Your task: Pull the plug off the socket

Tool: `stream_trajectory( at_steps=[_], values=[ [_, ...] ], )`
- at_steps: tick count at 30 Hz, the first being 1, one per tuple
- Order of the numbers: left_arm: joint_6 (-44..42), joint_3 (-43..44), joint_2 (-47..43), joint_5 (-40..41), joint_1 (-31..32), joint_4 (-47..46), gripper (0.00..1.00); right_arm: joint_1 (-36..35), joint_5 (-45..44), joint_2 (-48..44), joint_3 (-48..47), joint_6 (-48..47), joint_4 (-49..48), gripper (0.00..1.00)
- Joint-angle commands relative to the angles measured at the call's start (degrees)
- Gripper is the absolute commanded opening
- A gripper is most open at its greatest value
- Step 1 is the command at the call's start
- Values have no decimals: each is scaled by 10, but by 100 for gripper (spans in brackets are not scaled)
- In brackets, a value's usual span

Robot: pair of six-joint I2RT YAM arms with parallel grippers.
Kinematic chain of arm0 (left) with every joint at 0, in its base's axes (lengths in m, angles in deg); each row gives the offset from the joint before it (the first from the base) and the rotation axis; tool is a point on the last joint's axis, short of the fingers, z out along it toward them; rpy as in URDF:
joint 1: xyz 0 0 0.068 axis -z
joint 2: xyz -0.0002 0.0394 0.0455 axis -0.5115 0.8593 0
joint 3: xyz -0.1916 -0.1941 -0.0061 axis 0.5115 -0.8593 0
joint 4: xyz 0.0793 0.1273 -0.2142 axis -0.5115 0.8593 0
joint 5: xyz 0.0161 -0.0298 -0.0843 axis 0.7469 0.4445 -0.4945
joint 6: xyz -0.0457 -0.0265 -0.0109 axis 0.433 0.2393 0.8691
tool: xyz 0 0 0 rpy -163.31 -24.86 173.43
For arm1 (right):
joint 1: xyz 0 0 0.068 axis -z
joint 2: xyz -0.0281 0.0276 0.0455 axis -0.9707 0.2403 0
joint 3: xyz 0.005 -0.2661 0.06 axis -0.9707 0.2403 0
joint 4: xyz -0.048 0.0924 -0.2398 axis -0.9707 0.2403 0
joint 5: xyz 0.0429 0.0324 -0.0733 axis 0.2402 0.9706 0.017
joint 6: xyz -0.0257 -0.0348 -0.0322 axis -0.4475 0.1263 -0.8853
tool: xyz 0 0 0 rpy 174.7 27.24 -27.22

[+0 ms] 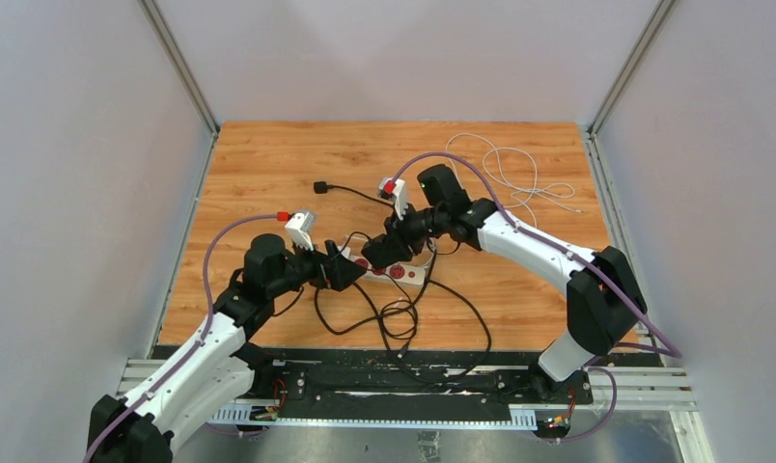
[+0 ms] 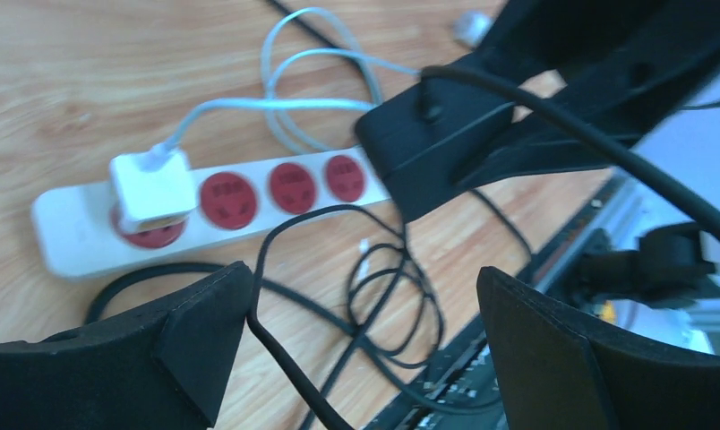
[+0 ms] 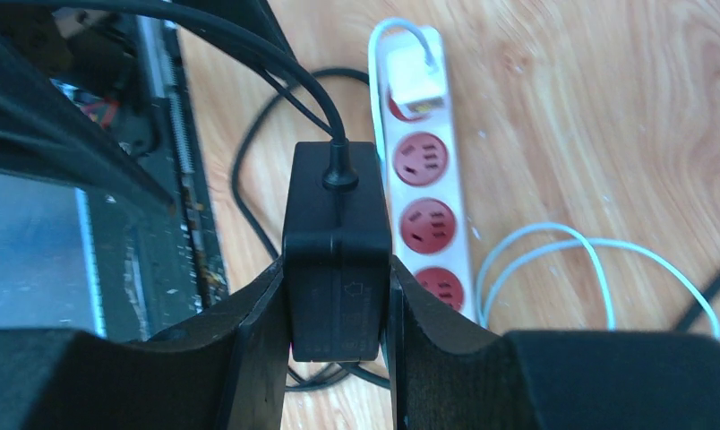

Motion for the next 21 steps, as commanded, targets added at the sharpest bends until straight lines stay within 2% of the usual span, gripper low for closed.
stream_trajectory(
  at_steps=[1, 6, 9, 14, 18, 21],
  values=[
    [34, 4, -30, -105, -2, -79, 99, 8, 108, -7, -5, 69, -76, 0],
    [50, 9, -38, -98, -2, -90, 100, 9, 151, -26, 8, 119, -130, 0],
    [72, 10, -23, -132, -1, -140, 97, 9, 149, -31, 11, 139, -145, 0],
    [82, 10, -5, -143, 3, -174, 85, 8, 159, -31, 9, 165, -176, 0],
    [109, -3, 13, -160, 4, -240, 73, 9, 192, -30, 12, 202, -216, 0],
    [111, 0, 23, -164, 4, -251, 70, 9, 218, -31, 13, 230, -240, 0]
  ],
)
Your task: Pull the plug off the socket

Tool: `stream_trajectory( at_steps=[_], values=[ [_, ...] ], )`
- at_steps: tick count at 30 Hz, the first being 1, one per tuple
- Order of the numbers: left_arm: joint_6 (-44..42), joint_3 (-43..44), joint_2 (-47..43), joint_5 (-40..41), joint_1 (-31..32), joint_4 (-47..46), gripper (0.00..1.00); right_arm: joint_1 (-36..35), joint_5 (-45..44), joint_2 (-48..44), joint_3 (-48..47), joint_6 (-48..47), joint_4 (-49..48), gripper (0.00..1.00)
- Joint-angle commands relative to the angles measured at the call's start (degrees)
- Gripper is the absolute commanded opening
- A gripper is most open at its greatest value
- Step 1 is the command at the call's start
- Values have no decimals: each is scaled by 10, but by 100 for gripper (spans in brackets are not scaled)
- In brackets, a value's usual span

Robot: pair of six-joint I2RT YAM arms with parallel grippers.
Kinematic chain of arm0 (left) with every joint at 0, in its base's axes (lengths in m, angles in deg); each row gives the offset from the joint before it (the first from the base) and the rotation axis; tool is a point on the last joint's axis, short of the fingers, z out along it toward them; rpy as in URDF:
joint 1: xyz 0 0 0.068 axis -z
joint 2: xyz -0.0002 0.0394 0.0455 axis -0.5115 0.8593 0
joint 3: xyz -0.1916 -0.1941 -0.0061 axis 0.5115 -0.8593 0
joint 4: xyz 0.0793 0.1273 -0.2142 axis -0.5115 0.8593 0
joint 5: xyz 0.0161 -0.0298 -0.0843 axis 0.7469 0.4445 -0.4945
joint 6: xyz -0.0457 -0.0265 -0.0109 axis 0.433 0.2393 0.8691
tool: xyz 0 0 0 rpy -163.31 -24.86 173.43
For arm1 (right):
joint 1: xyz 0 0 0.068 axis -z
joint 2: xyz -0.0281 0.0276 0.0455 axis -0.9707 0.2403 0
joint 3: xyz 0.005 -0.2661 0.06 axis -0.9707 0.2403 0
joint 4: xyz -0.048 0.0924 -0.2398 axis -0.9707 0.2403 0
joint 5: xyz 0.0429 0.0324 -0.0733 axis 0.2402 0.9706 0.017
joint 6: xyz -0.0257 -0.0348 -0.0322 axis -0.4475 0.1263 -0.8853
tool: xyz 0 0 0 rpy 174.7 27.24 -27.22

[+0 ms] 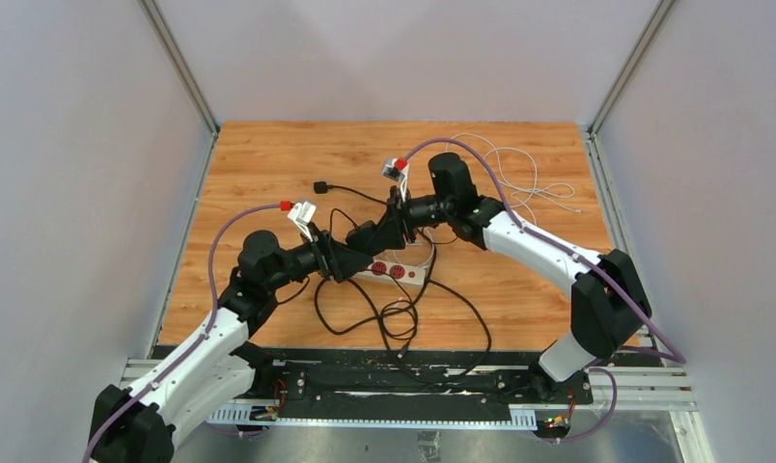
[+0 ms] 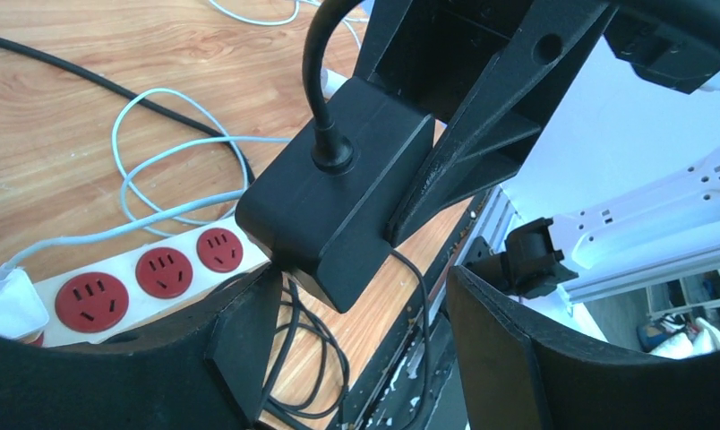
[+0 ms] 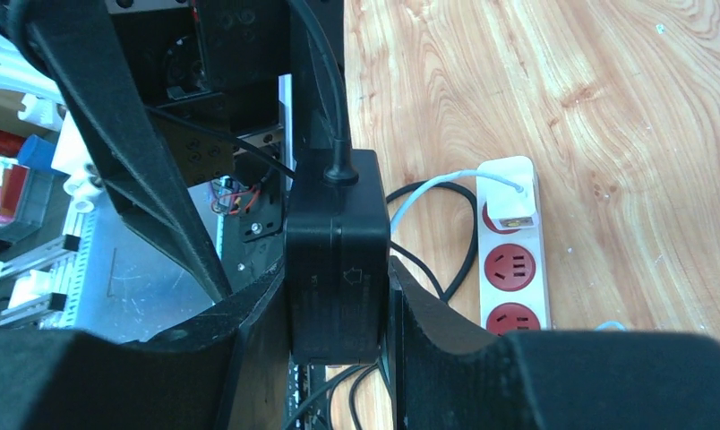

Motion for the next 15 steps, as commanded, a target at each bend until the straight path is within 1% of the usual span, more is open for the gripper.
stream_trajectory(
  at_steps=[1, 6, 12, 15],
  values=[
    [19, 1, 10, -34, 3, -76, 69, 3, 71, -19, 7, 64, -80, 0],
    [22, -9, 0, -31, 3, -104, 68, 5, 121, -25, 16, 131, -147, 0],
    [31, -14, -14, -23, 3, -112, 67, 6, 143, -31, 23, 176, -190, 0],
    [49, -20, -12, -25, 3, -142, 55, 5, 155, -30, 33, 215, -240, 0]
  ],
)
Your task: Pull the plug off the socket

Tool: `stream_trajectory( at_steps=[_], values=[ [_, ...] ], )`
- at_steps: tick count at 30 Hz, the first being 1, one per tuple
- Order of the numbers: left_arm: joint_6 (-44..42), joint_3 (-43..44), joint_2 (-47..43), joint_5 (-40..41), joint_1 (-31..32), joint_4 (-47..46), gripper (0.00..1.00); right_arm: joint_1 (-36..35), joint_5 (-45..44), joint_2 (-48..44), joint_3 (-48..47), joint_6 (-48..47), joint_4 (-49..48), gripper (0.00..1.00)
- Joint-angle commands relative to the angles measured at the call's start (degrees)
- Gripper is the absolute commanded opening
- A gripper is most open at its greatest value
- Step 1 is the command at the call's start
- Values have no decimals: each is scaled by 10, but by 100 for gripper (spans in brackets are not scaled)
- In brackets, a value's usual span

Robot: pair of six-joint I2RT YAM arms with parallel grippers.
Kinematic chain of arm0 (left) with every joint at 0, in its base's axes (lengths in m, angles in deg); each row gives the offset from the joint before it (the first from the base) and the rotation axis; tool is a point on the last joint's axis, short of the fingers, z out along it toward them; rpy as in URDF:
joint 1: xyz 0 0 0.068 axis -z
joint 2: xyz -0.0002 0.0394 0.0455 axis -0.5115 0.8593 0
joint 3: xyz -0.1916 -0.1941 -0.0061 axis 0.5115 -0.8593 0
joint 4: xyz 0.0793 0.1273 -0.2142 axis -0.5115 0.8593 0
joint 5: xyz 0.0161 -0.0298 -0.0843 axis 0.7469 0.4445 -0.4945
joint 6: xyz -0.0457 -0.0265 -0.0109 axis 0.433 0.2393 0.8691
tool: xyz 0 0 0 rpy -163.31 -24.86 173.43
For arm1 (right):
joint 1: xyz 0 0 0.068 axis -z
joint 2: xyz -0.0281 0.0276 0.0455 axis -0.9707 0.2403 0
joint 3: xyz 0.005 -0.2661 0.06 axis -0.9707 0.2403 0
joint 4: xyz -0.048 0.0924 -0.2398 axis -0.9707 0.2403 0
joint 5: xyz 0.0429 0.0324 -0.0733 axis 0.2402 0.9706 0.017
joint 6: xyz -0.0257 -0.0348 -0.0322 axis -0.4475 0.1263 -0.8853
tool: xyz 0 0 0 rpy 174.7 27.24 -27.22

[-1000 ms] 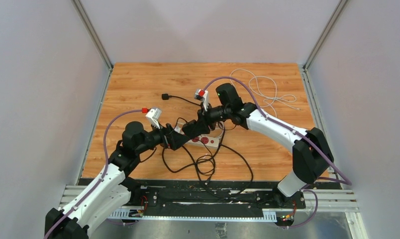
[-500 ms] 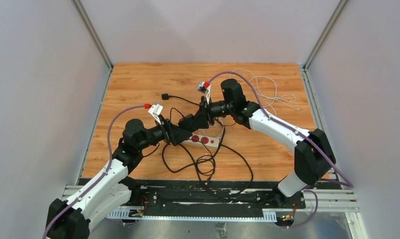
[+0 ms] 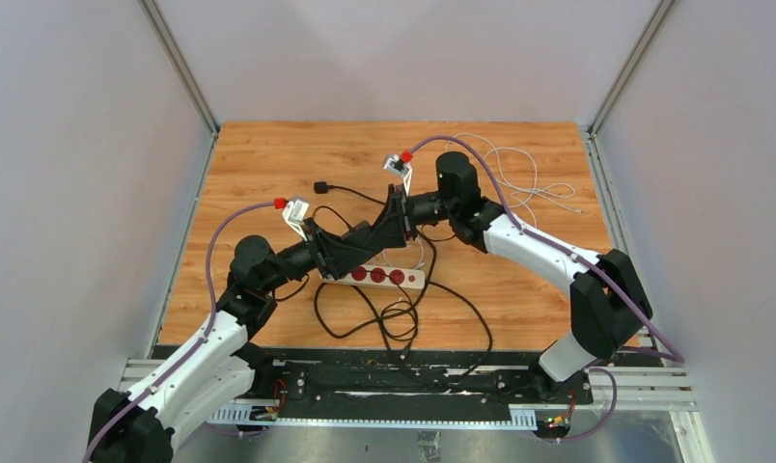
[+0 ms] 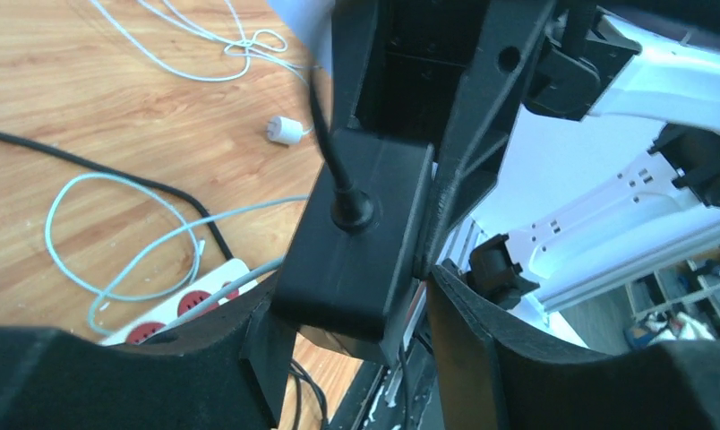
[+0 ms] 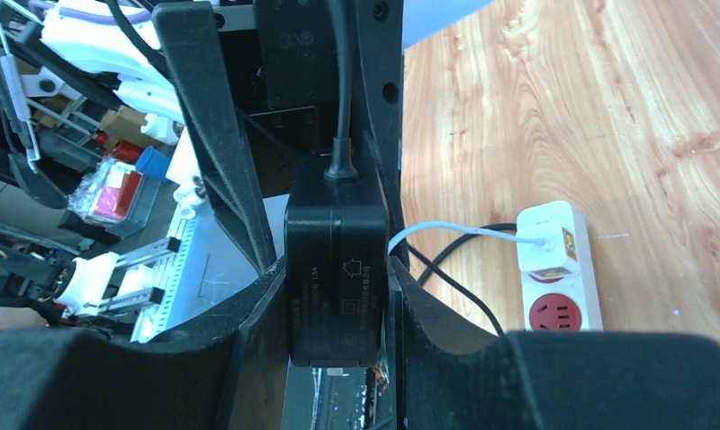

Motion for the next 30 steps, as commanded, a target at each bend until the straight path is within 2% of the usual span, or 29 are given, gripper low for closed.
stream_trajectory(
  at_steps=[1, 3, 6, 7, 10, 12, 13, 20, 23, 26, 30],
  values=[
    [24, -12, -4, -11, 2, -57, 49, -3, 52, -28, 13, 76, -112, 0],
    [29, -9, -6, -10, 2, -58, 33, -3, 44, -28, 14, 76, -114, 0],
    [41, -8, -11, 3, 2, -58, 0, -1, 40, -27, 12, 59, -94, 1],
    [46, -11, -13, 10, 2, -58, 0, 2, 33, -28, 11, 51, -80, 6],
    [52, -16, -15, 28, 2, -57, 0, 20, 17, -33, 11, 34, -42, 12],
    [58, -21, -13, 36, 2, -58, 0, 33, 9, -40, 12, 24, -15, 26],
    [59, -22, -12, 36, 2, -58, 0, 39, 3, -43, 14, 20, -5, 39],
    [85, -24, -6, 29, 2, -57, 0, 85, -34, -76, 32, -33, 61, 78],
    [95, -24, -2, 21, 2, -54, 0, 109, -34, -90, 40, -47, 77, 88],
    [84, -4, 1, 35, 2, 0, 0, 130, -60, -115, 47, -80, 114, 95],
    [68, 40, 10, 58, 2, 43, 0, 159, -193, -163, 61, -127, 200, 96]
  ],
)
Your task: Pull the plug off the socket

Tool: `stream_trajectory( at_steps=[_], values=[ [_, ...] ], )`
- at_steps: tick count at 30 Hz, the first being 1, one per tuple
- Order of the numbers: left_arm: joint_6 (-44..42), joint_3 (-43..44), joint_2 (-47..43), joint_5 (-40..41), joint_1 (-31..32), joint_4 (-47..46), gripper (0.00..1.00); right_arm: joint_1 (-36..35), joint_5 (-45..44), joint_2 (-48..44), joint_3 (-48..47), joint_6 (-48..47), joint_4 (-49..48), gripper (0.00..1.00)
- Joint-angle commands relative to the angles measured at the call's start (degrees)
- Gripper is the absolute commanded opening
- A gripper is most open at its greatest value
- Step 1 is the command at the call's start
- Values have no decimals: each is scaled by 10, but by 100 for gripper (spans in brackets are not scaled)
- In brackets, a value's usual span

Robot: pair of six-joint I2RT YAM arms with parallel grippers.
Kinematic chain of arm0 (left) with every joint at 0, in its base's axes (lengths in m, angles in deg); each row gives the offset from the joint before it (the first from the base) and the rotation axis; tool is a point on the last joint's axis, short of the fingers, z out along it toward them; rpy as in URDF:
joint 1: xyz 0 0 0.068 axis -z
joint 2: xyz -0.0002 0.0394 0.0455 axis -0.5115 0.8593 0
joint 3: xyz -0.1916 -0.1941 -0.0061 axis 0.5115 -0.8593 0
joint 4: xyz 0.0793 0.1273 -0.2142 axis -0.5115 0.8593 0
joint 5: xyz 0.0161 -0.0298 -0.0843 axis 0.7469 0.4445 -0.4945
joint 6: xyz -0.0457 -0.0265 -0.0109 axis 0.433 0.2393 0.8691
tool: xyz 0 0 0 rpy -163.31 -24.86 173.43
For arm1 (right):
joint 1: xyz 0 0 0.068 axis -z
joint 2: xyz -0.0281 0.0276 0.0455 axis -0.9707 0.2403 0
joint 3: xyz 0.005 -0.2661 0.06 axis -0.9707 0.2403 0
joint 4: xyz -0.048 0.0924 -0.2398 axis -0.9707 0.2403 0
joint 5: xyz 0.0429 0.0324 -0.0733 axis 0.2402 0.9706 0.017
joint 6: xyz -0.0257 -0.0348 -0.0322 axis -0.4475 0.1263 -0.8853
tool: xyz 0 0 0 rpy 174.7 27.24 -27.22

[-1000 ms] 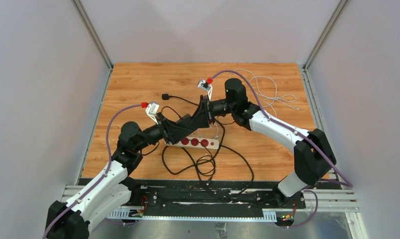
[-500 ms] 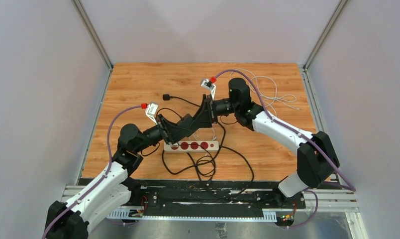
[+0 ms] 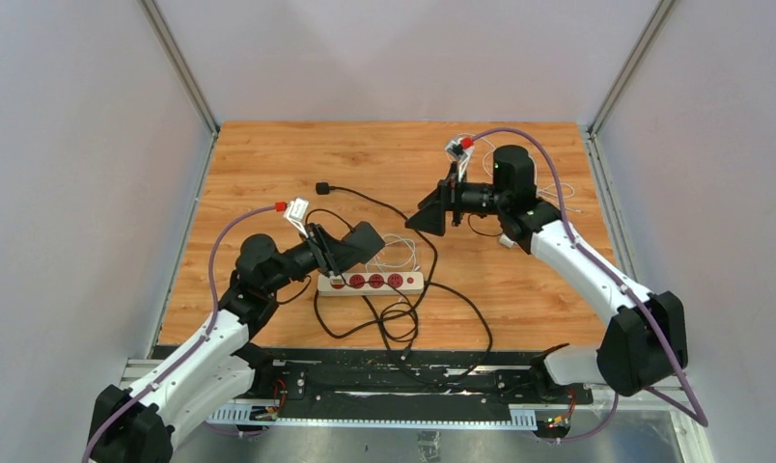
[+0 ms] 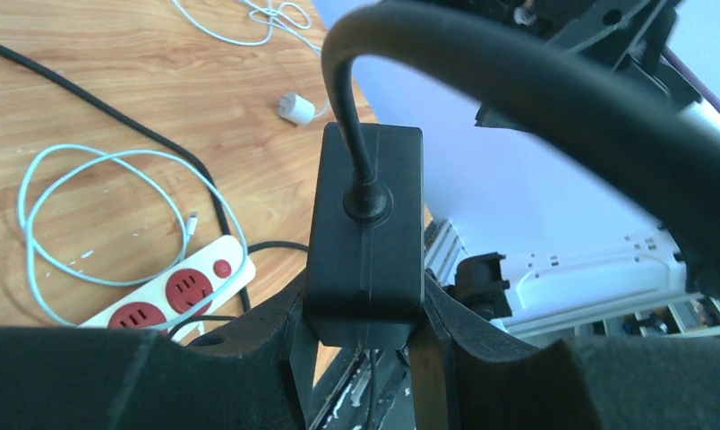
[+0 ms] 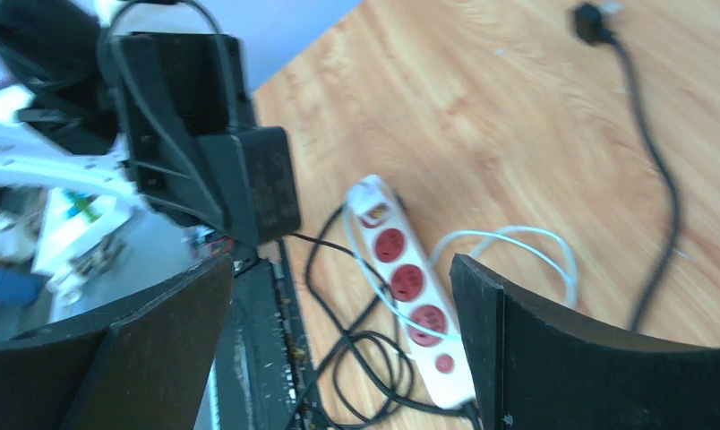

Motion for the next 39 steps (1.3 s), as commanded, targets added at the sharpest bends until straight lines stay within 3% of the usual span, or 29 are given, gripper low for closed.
stream_trajectory(
  at_steps=[1, 7, 17, 23, 27, 34, 39],
  values=[
    [-22, 74, 11, 30, -1, 50, 0, 29, -160, -63, 16, -76, 115, 96],
    [-106, 274, 94, 74, -1, 208, 0, 30, -356, -150, 54, -113, 151, 99],
    [-174, 698, 281, 57, -1, 335, 0, 30, -592, -252, 111, -96, 151, 100],
    [-202, 895, 389, 33, -1, 373, 0, 30, -651, -282, 135, -106, 151, 100],
    [-239, 1005, 462, 67, 0, 404, 0, 30, -662, -292, 137, -110, 151, 100],
    [-215, 1151, 598, 59, 15, 370, 0, 31, -735, -317, 151, -103, 145, 100],
    [-102, 1181, 656, 25, 34, 234, 0, 31, -775, -345, 173, -103, 122, 99]
  ],
)
